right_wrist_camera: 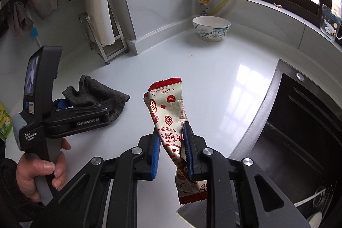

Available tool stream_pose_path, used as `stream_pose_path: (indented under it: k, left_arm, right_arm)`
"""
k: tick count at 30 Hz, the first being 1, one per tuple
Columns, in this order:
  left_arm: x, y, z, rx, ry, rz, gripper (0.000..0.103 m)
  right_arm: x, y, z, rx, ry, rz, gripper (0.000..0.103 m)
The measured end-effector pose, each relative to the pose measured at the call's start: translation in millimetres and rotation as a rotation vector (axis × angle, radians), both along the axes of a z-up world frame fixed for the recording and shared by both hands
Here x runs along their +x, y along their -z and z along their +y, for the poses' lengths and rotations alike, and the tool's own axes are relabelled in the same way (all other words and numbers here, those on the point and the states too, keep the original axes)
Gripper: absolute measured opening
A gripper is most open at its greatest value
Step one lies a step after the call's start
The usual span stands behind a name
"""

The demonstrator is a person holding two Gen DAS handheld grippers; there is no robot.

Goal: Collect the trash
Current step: 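Grasp the grey cloth with the left tool and lift it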

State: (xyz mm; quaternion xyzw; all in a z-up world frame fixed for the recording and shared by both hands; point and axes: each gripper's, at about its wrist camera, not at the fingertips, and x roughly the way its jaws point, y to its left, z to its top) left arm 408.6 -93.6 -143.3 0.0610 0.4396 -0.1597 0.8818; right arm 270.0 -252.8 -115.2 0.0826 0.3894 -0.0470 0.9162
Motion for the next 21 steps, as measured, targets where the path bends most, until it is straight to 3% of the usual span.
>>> stream_pose_path:
  k: [10,21]
  left_arm:
    - [-9,-1,2,-0.037,0.034,0.020,0.040]
    - [-44,-25,6,-0.033,0.099,0.016,0.035]
  right_arm:
    - [-39,-11,9,0.057,0.072,-0.003,0.020]
    - [-88,-18,13,0.093,0.105,0.010,0.020]
